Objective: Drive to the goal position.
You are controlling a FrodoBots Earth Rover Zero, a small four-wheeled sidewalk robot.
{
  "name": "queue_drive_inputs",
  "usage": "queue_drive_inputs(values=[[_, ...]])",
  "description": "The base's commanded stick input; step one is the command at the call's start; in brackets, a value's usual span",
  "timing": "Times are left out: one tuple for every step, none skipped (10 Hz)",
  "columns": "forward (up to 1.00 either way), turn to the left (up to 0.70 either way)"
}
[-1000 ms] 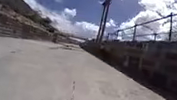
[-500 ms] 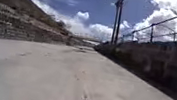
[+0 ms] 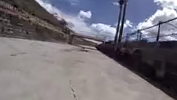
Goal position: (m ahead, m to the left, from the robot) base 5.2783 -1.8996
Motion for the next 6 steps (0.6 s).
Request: queue_drive_inputs(values=[[1.0,0.0],[1.0,0.0],[1.0,0.0],[1.0,0.0],[1.0,-0.4],[1.0,-0.4]])
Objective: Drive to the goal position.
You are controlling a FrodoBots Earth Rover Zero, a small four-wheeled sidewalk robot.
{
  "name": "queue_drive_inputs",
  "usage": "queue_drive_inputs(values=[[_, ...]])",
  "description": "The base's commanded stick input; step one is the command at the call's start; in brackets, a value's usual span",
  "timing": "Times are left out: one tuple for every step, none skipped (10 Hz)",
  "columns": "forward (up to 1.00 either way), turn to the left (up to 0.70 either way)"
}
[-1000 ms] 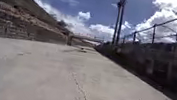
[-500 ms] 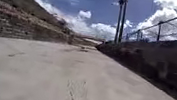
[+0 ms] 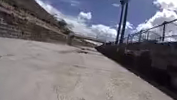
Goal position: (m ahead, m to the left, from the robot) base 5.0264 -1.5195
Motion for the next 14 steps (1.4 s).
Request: queue_drive_inputs(values=[[1.0,0.0],[1.0,0.0],[1.0,0.0],[1.0,0.0],[1.0,0.0],[1.0,0.0],[1.0,0.0],[1.0,0.0],[1.0,0.0],[1.0,0.0],[1.0,0.0],[1.0,0.0],[1.0,0.0],[1.0,0.0]])
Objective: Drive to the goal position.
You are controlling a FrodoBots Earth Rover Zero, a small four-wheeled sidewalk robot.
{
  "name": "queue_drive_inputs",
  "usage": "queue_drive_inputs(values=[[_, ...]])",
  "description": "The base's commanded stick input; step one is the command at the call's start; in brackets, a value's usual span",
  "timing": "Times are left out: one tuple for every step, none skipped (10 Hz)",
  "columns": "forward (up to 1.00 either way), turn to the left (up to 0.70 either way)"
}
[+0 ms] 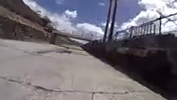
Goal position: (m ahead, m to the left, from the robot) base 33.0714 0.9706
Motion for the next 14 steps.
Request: queue_drive_inputs(values=[[1.0,0.0],[1.0,0.0],[1.0,0.0],[1.0,0.0],[1.0,0.0],[1.0,0.38],[1.0,0.2],[1.0,0.03],[1.0,0.0],[1.0,0.0],[1.0,0.0],[1.0,0.0],[1.0,0.0],[1.0,0.0]])
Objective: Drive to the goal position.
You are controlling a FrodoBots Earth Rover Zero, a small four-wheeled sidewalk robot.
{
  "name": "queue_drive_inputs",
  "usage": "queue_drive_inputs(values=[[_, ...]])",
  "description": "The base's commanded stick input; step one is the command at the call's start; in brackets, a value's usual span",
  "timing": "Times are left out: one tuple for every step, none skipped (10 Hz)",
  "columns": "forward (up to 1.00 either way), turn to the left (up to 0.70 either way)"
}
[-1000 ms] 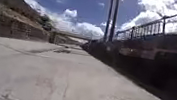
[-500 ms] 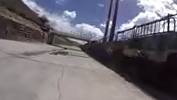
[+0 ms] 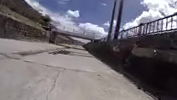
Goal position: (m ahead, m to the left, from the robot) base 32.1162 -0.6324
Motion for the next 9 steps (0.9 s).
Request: queue_drive_inputs(values=[[1.0,0.0],[1.0,0.0],[1.0,0.0],[1.0,0.0],[1.0,0.0],[1.0,0.0],[1.0,0.0],[1.0,0.0],[1.0,0.0]])
